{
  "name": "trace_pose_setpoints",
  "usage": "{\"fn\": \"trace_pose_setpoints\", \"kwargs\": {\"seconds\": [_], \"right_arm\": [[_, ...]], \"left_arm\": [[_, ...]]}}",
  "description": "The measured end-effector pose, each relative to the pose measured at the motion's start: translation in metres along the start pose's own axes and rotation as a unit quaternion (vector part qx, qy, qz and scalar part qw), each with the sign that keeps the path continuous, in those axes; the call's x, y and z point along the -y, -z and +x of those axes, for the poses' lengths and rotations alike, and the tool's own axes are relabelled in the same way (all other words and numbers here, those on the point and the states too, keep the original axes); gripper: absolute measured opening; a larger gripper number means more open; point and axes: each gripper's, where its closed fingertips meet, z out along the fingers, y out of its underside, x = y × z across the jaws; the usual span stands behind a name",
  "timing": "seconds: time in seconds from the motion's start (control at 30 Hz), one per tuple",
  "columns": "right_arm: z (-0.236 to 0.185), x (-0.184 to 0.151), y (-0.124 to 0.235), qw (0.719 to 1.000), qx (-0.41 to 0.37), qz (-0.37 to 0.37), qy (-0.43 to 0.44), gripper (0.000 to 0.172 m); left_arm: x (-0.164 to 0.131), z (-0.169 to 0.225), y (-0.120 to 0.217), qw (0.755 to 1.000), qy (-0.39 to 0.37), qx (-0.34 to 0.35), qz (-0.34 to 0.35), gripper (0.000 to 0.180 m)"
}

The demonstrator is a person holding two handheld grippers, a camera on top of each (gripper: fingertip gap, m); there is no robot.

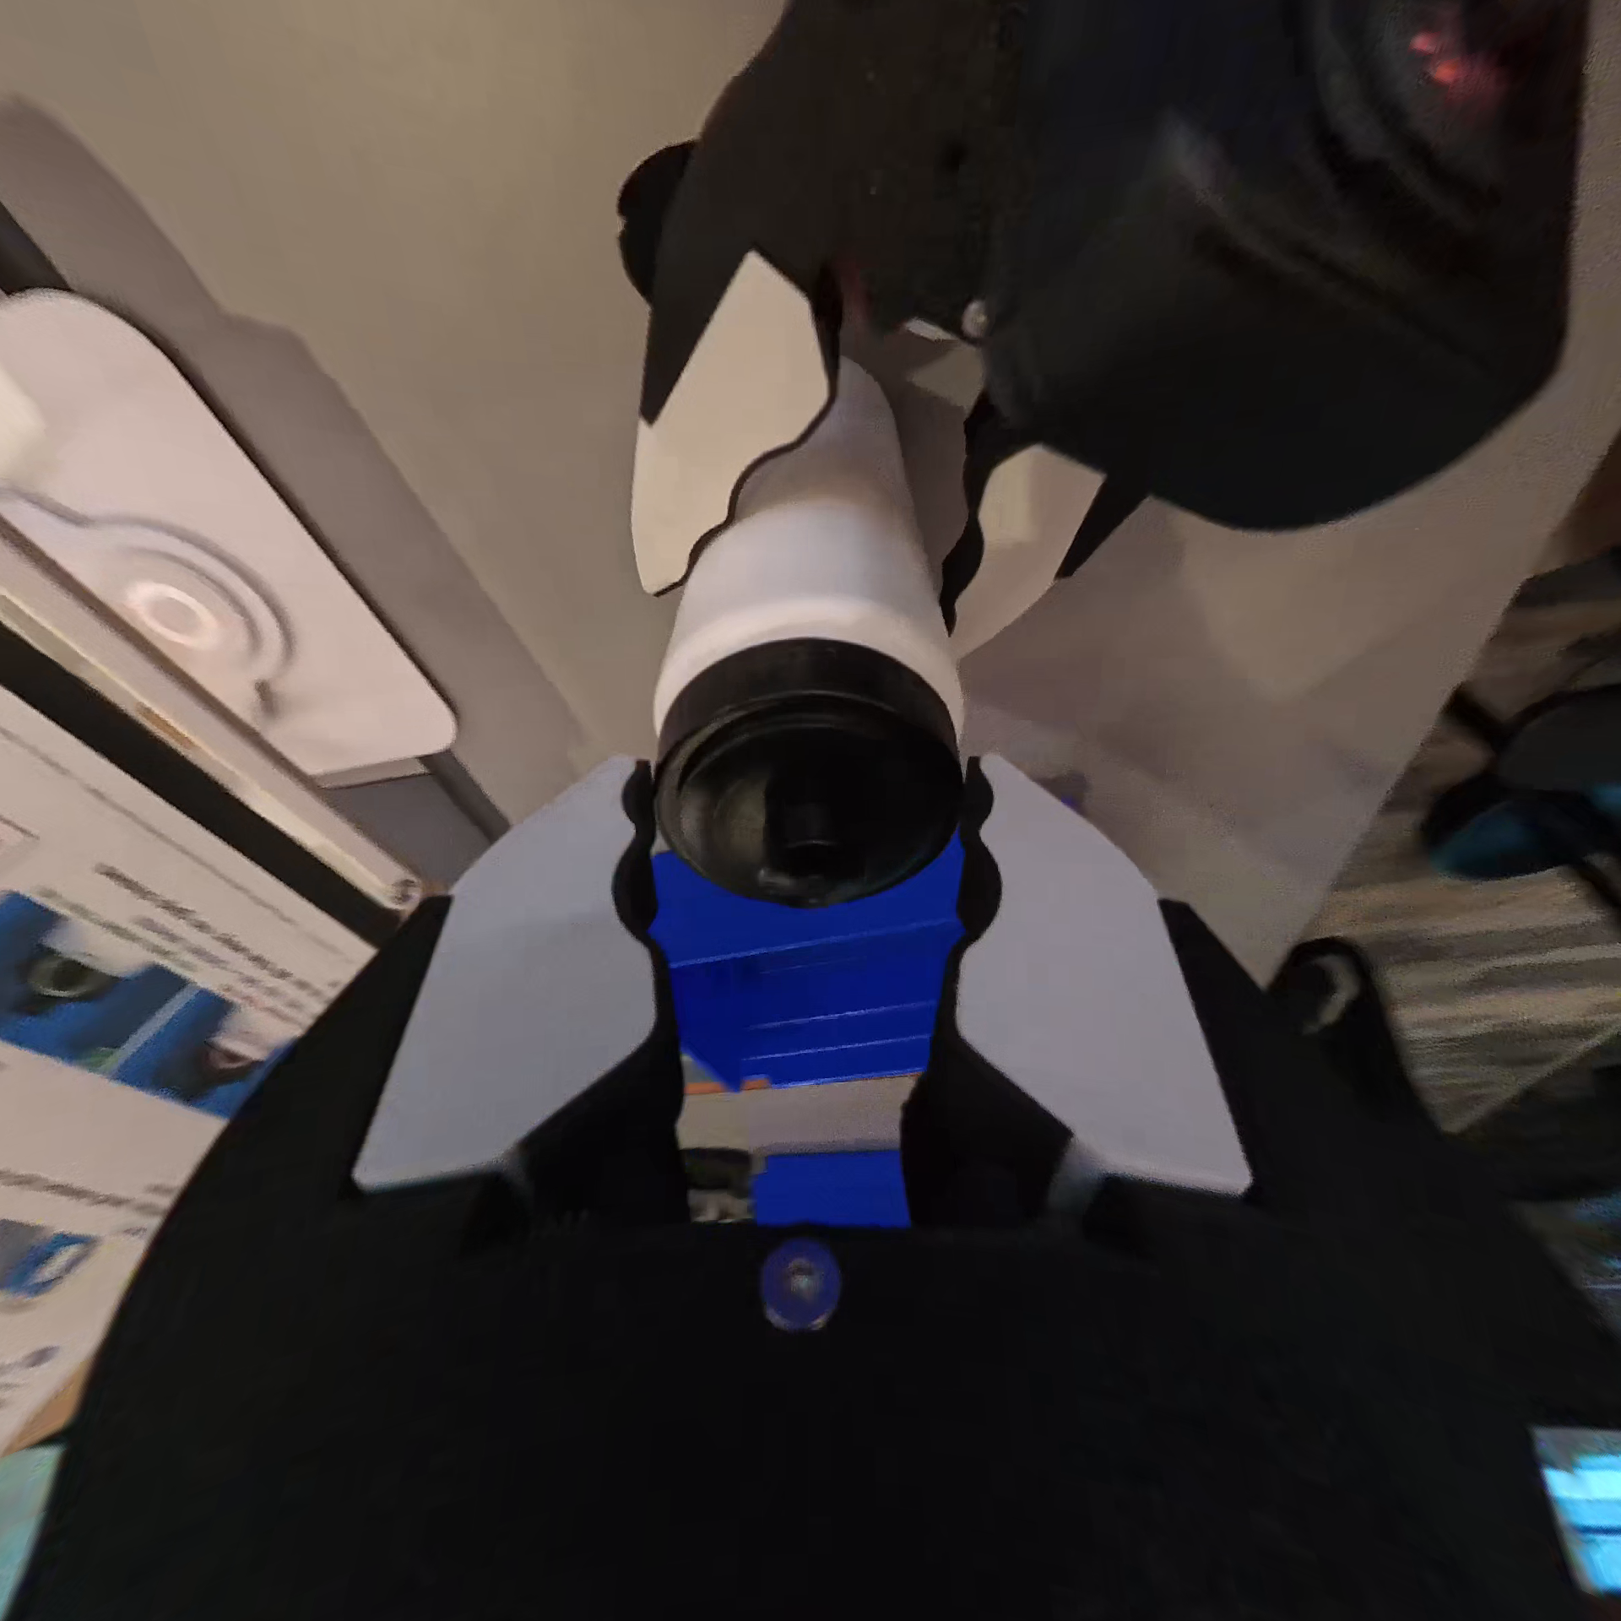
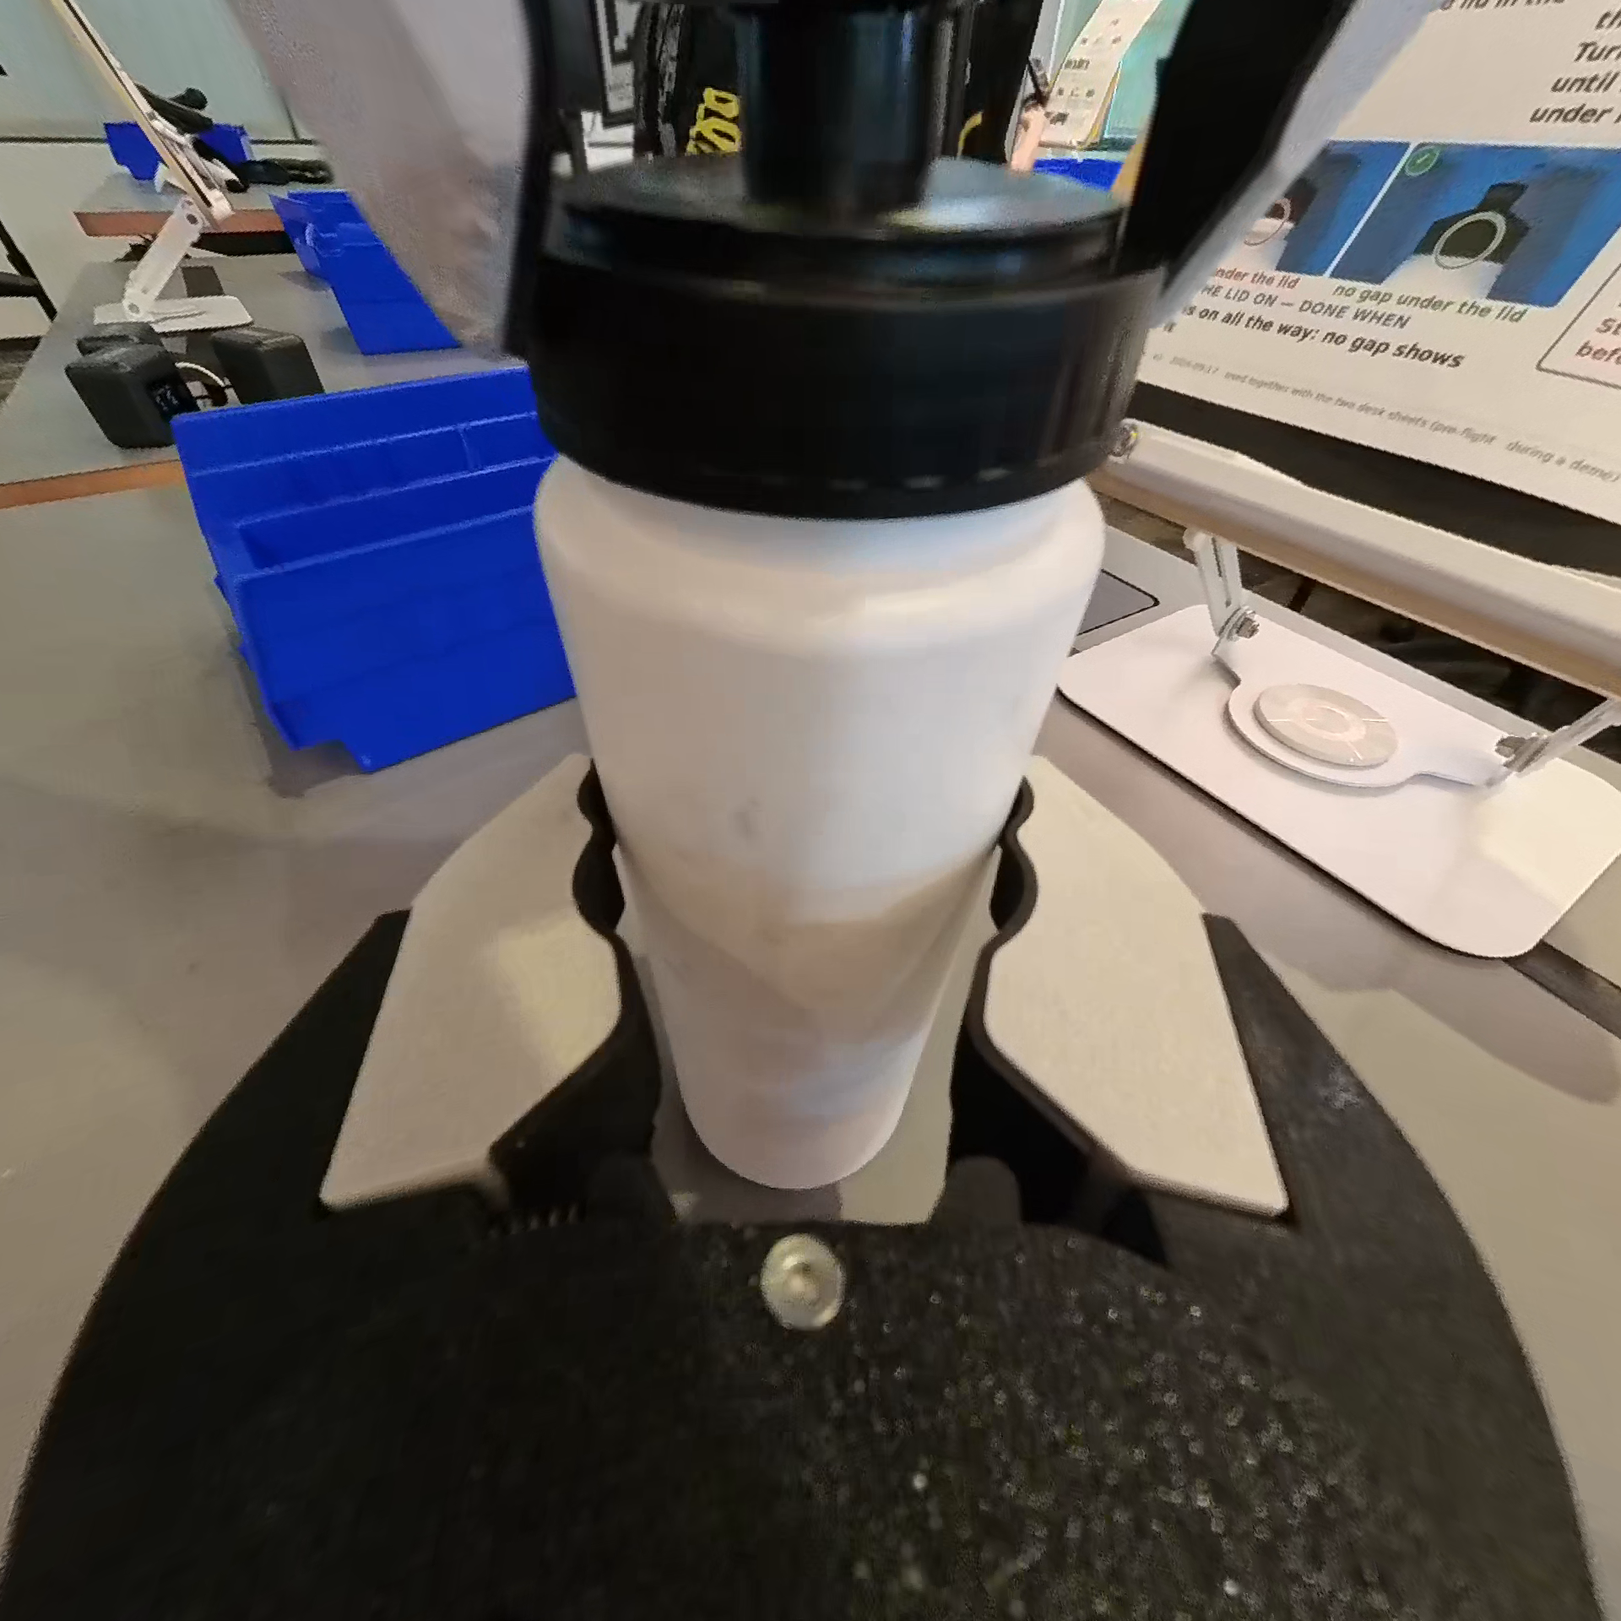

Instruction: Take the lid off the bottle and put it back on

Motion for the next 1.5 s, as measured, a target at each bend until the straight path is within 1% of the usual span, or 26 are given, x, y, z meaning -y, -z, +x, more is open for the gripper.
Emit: {"fn": "trace_pose_setpoints", "kwargs": {"seconds": [0.07,0.13,0.17,0.23,0.3,0.33,0.37,0.4,0.43,0.5,0.53,0.57,0.6,0.63,0.67,0.73,0.8,0.83,0.87,0.93,1.03,1.1,1.17,1.3,1.37,1.5], "right_arm": [[0.0,0.0,0.001,1.0,0.002,0.002,-0.002,0.084],[0.001,0.0,0.001,1.0,0.004,0.003,-0.004,0.084],[0.0,0.0,0.001,1.0,0.004,0.003,-0.004,0.084],[0.0,0.0,0.001,1.0,0.001,0.004,-0.004,0.084],[0.0,0.0,0.002,1.0,-0.001,0.004,-0.005,0.084],[0.0,0.0,0.002,1.0,-0.001,0.004,-0.004,0.084],[0.0,0.0,0.002,1.0,-0.002,0.004,-0.004,0.084],[0.0,0.0,0.002,1.0,-0.002,0.005,-0.004,0.084],[0.0,-0.001,0.002,1.0,-0.003,0.005,-0.005,0.084],[0.0,-0.001,0.002,1.0,-0.006,0.003,-0.004,0.084],[0.0,-0.001,0.001,1.0,-0.006,0.002,-0.003,0.084],[-0.001,-0.001,0.001,1.0,-0.007,0.001,-0.002,0.084],[-0.001,-0.001,0.001,1.0,-0.008,-0.001,-0.002,0.084],[-0.001,-0.001,0.001,1.0,-0.01,-0.003,-0.003,0.084],[-0.001,-0.001,0.001,1.0,-0.012,-0.007,-0.004,0.084],[0.0,-0.002,0.001,1.0,-0.018,-0.014,-0.005,0.084],[0.0,-0.002,0.001,1.0,-0.022,-0.016,-0.006,0.084],[0.0,-0.002,0.001,1.0,-0.023,-0.016,-0.006,0.084],[0.0,-0.002,0.001,1.0,-0.023,-0.017,-0.006,0.084],[0.0,-0.002,0.001,1.0,-0.023,-0.019,-0.007,0.084],[0.0,-0.002,0.002,1.0,-0.022,-0.02,-0.008,0.084],[0.0,-0.002,0.002,1.0,-0.02,-0.02,-0.008,0.084],[0.0,-0.002,0.002,1.0,-0.017,-0.019,-0.009,0.084],[-0.001,-0.002,0.001,1.0,-0.01,-0.014,-0.008,0.084],[-0.002,-0.002,0.001,1.0,-0.006,-0.011,-0.006,0.084],[-0.003,-0.001,0.001,1.0,0.003,-0.001,-0.006,0.084]], "left_arm": [[0.002,0.0,0.001,0.999,-0.033,0.026,-0.002,0.065],[0.002,0.0,0.003,0.998,-0.03,0.046,0.0,0.065],[-0.001,0.0,0.003,0.999,-0.005,0.046,-0.009,0.065],[-0.005,-0.001,0.006,0.998,0.056,0.037,-0.01,0.089],[0.001,-0.006,0.015,0.991,0.119,0.034,0.042,0.091],[0.006,-0.007,0.02,0.983,0.164,0.022,0.079,0.091],[0.012,-0.007,0.026,0.97,0.214,0.0,0.115,0.094],[0.016,-0.011,0.031,0.95,0.276,-0.014,0.147,0.105],[0.015,-0.017,0.034,0.92,0.354,-0.021,0.168,0.109],[0.013,-0.017,0.035,0.844,0.494,-0.073,0.195,0.1],[0.015,-0.013,0.035,0.811,0.534,-0.107,0.214,0.101],[0.018,-0.01,0.036,0.784,0.561,-0.133,0.232,0.101],[0.018,-0.006,0.034,0.764,0.582,-0.148,0.238,0.101],[0.016,-0.004,0.03,0.751,0.599,-0.151,0.234,0.101],[0.012,-0.003,0.025,0.747,0.609,-0.143,0.225,0.101],[0.004,-0.002,0.016,0.75,0.618,-0.119,0.204,0.1],[0.004,0.002,0.01,0.754,0.62,-0.113,0.188,0.099],[0.004,0.003,0.007,0.758,0.618,-0.106,0.18,0.097],[0.003,0.003,0.004,0.764,0.617,-0.092,0.168,0.09],[-0.002,0.001,0.0,0.779,0.607,-0.061,0.146,0.069],[-0.002,0.001,-0.001,0.801,0.58,-0.053,0.138,0.067],[-0.002,0.001,-0.001,0.823,0.549,-0.05,0.135,0.067],[-0.001,0.001,-0.001,0.855,0.501,-0.044,0.13,0.067],[-0.003,0.004,-0.004,0.923,0.369,-0.018,0.109,0.068],[-0.004,0.005,-0.005,0.947,0.305,-0.008,0.096,0.069],[-0.005,0.005,-0.006,0.984,0.159,0.022,0.08,0.069]]}}
